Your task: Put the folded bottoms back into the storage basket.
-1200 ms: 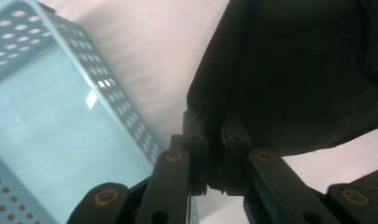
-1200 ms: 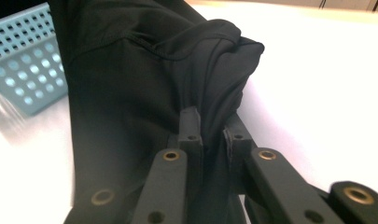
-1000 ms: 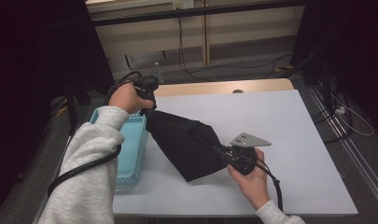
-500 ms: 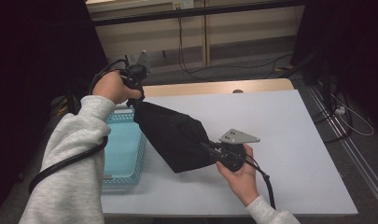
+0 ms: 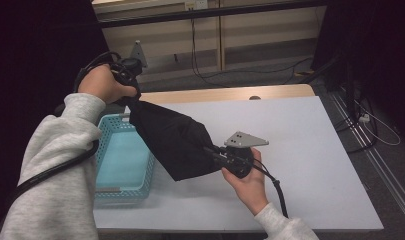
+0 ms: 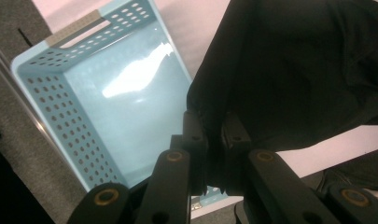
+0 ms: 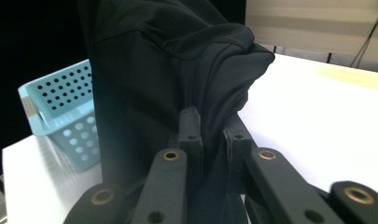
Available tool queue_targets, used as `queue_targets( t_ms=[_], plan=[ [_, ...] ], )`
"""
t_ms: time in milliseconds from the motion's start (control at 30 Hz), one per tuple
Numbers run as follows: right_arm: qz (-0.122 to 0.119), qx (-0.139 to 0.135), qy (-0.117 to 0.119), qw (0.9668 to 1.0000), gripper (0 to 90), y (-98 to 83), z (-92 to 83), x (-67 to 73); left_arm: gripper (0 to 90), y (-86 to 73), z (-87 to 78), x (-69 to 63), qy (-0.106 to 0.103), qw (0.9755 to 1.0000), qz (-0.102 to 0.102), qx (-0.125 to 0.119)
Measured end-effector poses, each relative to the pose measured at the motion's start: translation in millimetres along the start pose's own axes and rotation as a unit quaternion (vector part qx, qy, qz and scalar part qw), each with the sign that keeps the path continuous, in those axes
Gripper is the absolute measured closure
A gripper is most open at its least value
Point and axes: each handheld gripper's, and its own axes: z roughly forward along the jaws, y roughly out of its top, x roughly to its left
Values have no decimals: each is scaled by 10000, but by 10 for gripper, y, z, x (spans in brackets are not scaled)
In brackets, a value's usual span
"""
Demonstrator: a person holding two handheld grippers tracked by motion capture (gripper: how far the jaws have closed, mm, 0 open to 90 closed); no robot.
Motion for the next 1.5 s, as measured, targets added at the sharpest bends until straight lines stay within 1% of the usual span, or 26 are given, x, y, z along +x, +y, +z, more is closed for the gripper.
queue_targets(
  t_ms=[67, 200, 300, 367, 400, 500, 533, 700, 767, 800, 933, 1000, 1033, 1167, 1200, 1300, 1367, 1433, 1467, 1500],
  plan=[
    [-3, 10, 55, 10000, 818, 21, 28, 23, 833, -16, -29, 24, 30, 10000, -23, 22],
    [41, -51, 135, 9999, 818, 60, 75, 52, 834, -59, -117, 70, 65, 10000, -50, -37],
    [42, -75, 194, 9998, 818, 88, 119, 76, 833, -86, -182, 115, 80, 9999, -93, -77],
    [5, -75, 226, 9997, 818, 110, 150, 103, 834, -101, -205, 156, 97, 9999, -130, -55],
    [-4, -79, 247, 9997, 818, 121, 164, 123, 834, -111, -211, 178, 116, 9998, -156, -65],
    [-69, -87, 288, 9995, 818, 148, 212, 189, 833, -133, -222, 241, 180, 9996, -218, 4],
    [-72, -68, 321, 9994, 818, 155, 232, 208, 834, -141, -222, 263, 200, 9995, -229, 40],
    [-76, -109, 410, 9991, 818, 194, 322, 300, 833, -194, -227, 398, 247, 9993, -280, 66],
    [-73, -127, 406, 9991, 818, 207, 354, 328, 833, -220, -217, 454, 243, 9992, -301, 38],
    [-64, -121, 432, 9990, 818, 213, 373, 340, 833, -231, -211, 490, 216, 9993, -313, 67],
    [-38, -104, 510, 9986, 818, 227, 463, 420, 833, -286, -184, 620, 250, 9987, -426, 110],
    [-71, -90, 566, 9983, 818, 243, 509, 471, 833, -314, -212, 664, 235, 9984, -507, 65],
    [-79, -87, 590, 9982, 818, 254, 527, 499, 833, -329, -227, 680, 261, 9982, -534, 66],
    [-160, -76, 669, 9976, 817, 290, 601, 584, 833, -404, -279, 762, 233, 9980, -595, -6],
    [-159, -71, 693, 9974, 818, 293, 619, 600, 833, -424, -287, 791, 232, 9979, -609, 15],
    [-147, -58, 768, 9969, 817, 291, 673, 650, 833, -481, -268, 869, 216, 9977, -645, -13],
    [-154, -48, 822, 9965, 818, 273, 718, 688, 833, -495, -214, 903, 267, 9975, -656, 51],
    [-169, 9, 829, 9964, 817, 239, 778, 726, 833, -501, -162, 946, 269, 9974, -661, 75],
    [-165, 34, 838, 9963, 817, 221, 809, 743, 833, -503, -141, 972, 275, 9974, -654, 82],
    [-155, 49, 858, 9962, 817, 205, 836, 762, 833, -509, -116, 997, 262, 9972, -699, 37]
  ],
)
